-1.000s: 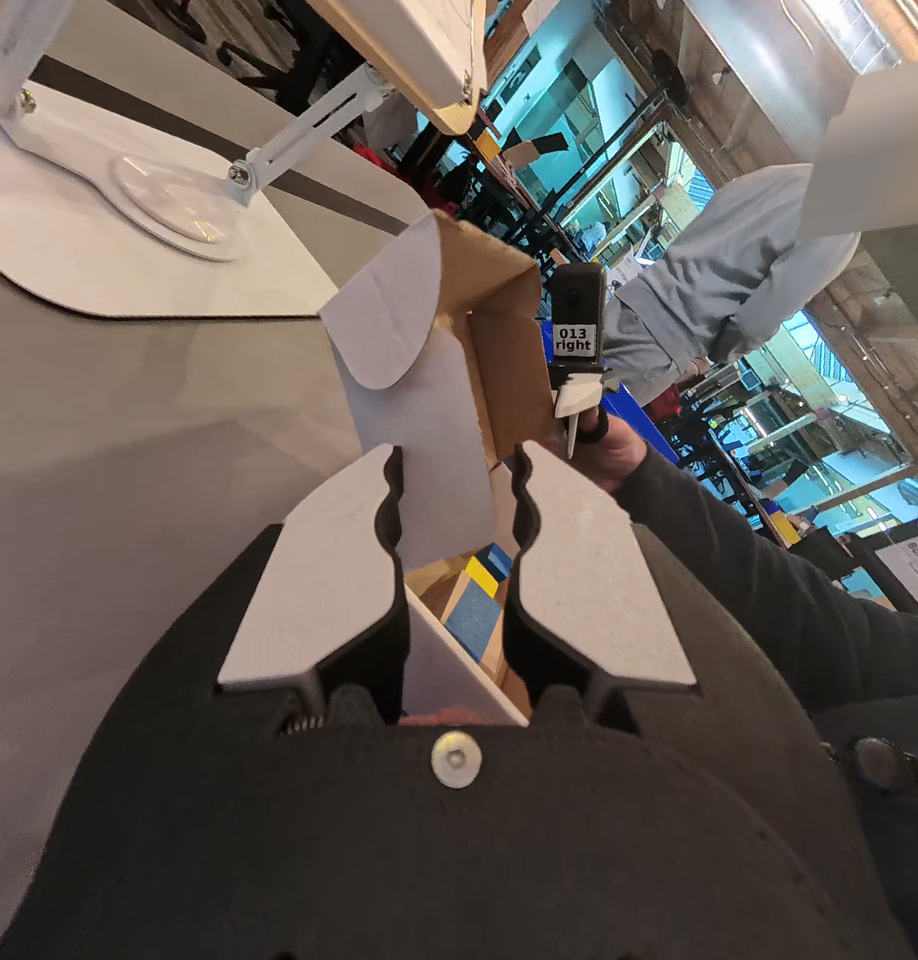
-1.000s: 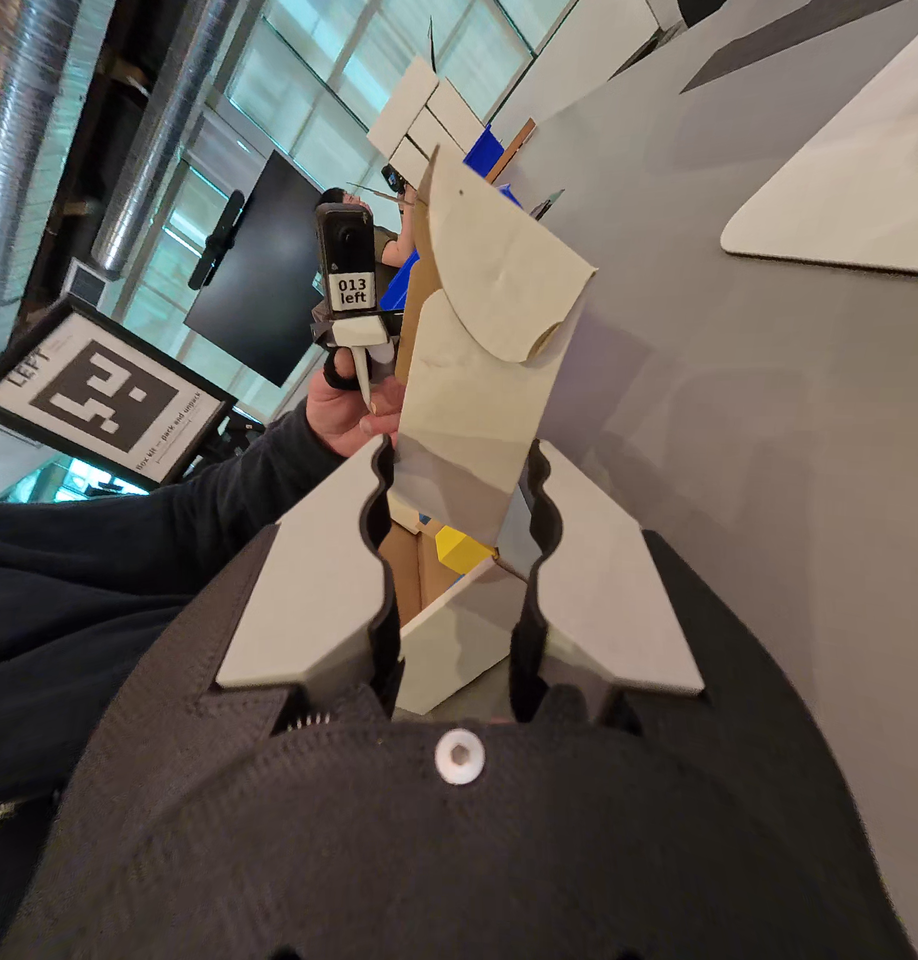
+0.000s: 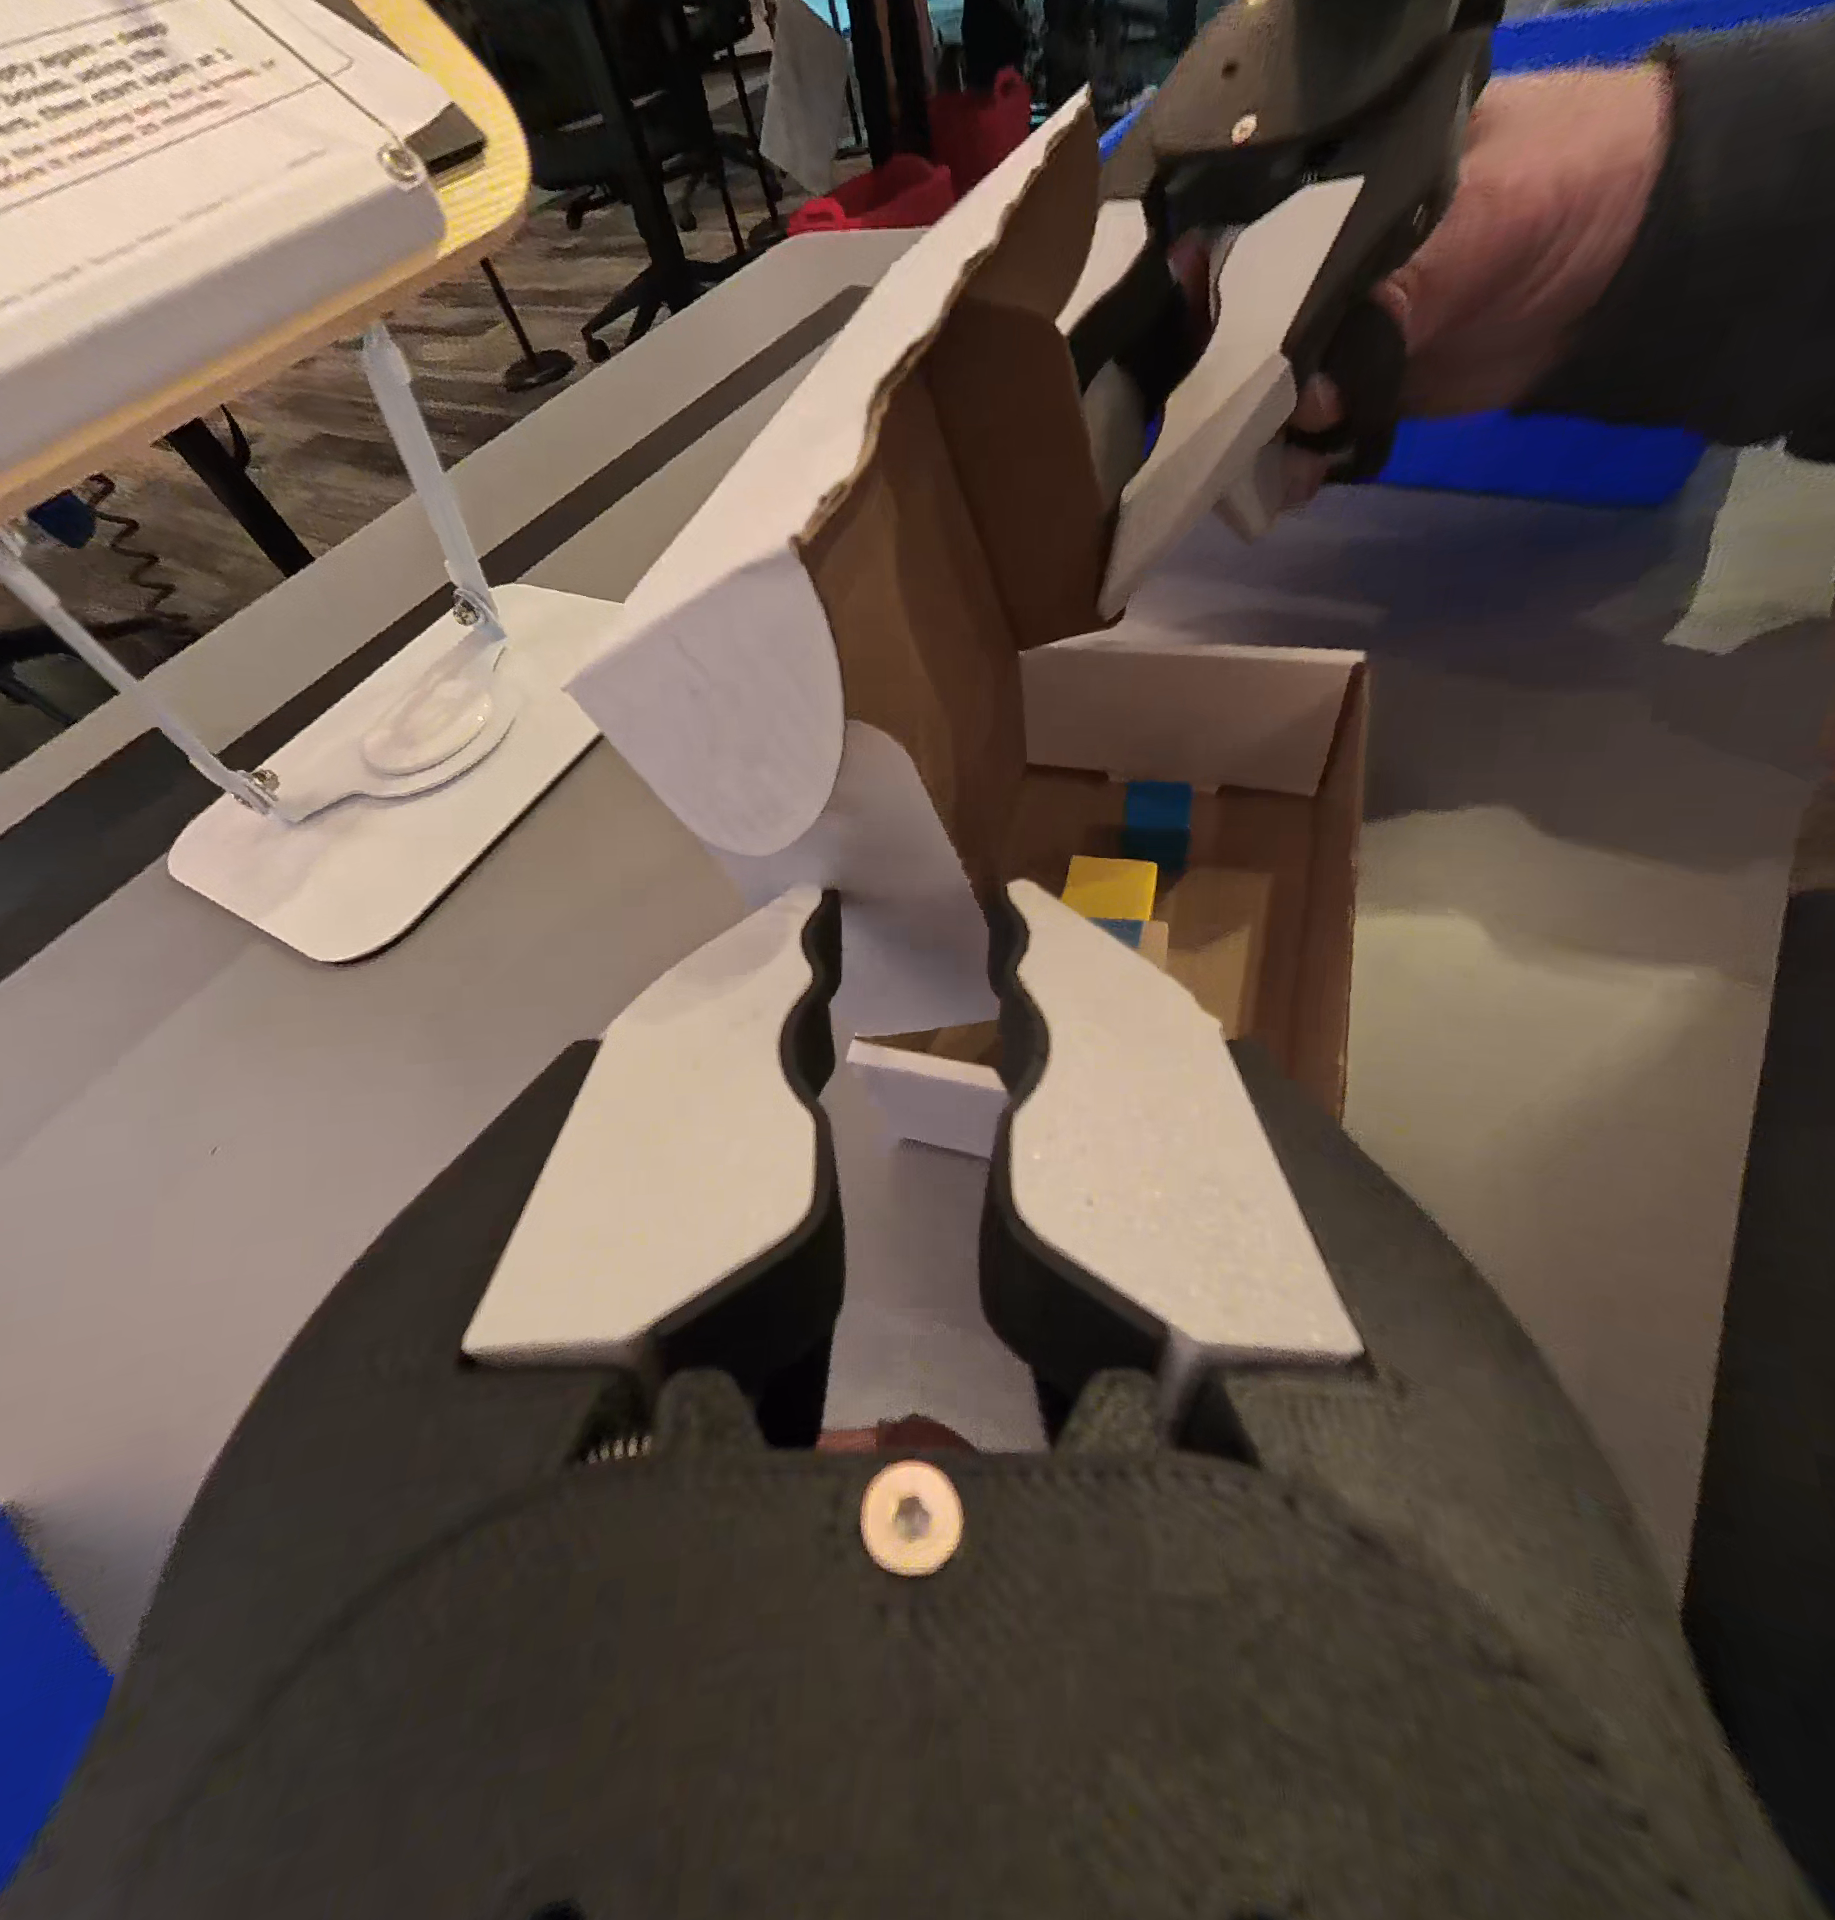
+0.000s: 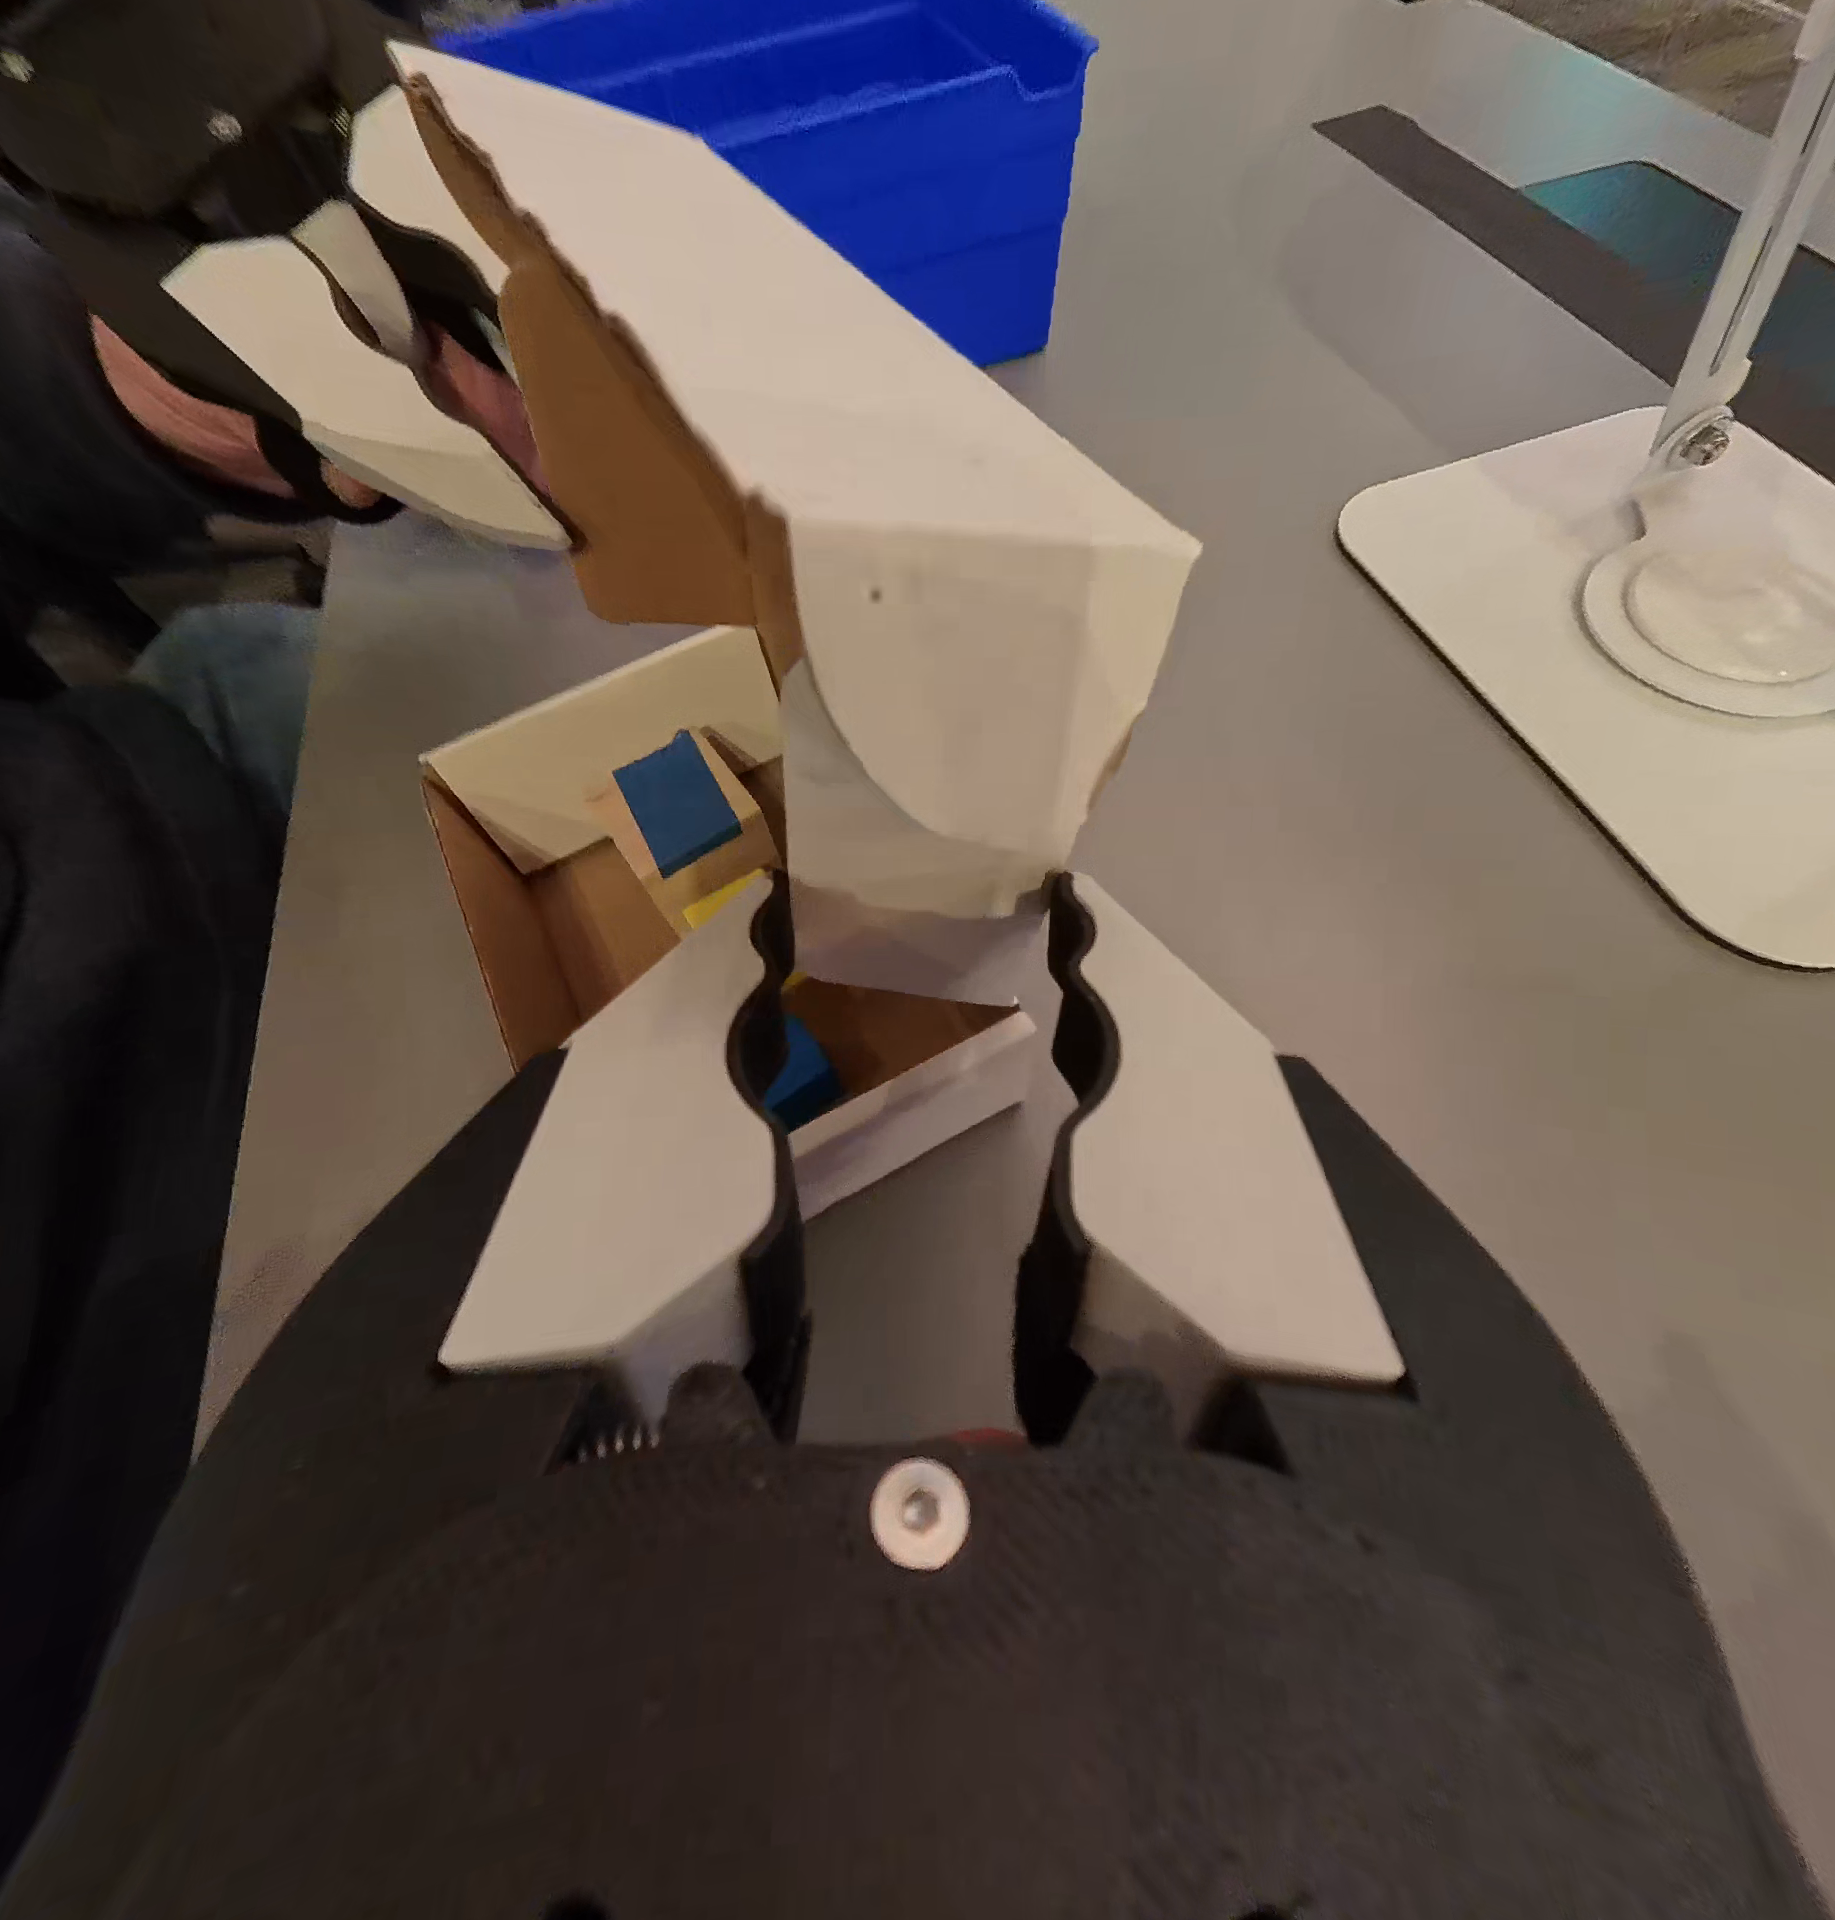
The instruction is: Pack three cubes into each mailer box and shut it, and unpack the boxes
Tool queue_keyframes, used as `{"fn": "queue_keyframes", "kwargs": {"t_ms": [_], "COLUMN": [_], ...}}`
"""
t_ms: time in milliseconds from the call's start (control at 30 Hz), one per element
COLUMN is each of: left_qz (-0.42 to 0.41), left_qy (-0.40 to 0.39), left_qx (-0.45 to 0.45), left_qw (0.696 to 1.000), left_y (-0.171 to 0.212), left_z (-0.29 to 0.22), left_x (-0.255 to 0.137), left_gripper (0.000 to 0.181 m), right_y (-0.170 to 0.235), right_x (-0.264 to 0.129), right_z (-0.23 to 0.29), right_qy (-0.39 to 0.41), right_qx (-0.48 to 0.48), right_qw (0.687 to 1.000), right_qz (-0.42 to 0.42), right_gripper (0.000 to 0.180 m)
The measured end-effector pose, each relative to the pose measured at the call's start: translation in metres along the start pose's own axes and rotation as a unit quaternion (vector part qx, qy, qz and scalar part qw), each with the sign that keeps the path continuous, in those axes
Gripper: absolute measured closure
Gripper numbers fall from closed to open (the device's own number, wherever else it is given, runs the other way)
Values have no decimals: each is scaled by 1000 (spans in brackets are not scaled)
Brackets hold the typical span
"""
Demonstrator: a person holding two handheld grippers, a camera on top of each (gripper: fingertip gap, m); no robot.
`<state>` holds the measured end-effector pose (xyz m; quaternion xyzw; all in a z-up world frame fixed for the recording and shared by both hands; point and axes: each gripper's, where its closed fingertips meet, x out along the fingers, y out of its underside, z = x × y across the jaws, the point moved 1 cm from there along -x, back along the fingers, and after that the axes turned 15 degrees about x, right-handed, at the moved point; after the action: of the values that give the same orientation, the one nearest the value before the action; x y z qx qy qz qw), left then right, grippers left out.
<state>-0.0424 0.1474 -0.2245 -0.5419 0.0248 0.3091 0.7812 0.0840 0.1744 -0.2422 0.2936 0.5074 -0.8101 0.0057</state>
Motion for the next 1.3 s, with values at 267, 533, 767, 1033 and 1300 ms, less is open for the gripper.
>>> {"fn": "queue_keyframes", "kwargs": {"t_ms": [267, 533, 767, 1033, 1300], "left_qz": [50, 78, 108, 88, 110], "left_qy": [30, 67, 99, 55, 42], "left_qx": [28, 31, 56, 11, -32], "left_qw": [998, 994, 988, 995, 993], "left_y": [9, 16, 21, 11, 12], "left_z": [-42, -54, -70, -51, -46], "left_x": [7, 1, 1, -38, -7], "left_gripper": [157, 158, 153, 146, 109], "right_y": [12, 22, 32, 34, 36], "right_x": [-5, -11, -13, -13, -12], "right_z": [8, 18, 29, 29, 31], "right_qy": [48, 60, 70, 74, 82], "right_qx": [-53, -93, -138, -146, -156], "right_qw": [996, 990, 979, 977, 973], "right_qz": [53, 85, 131, 134, 147], "right_gripper": [133, 133, 133, 133, 133]}}
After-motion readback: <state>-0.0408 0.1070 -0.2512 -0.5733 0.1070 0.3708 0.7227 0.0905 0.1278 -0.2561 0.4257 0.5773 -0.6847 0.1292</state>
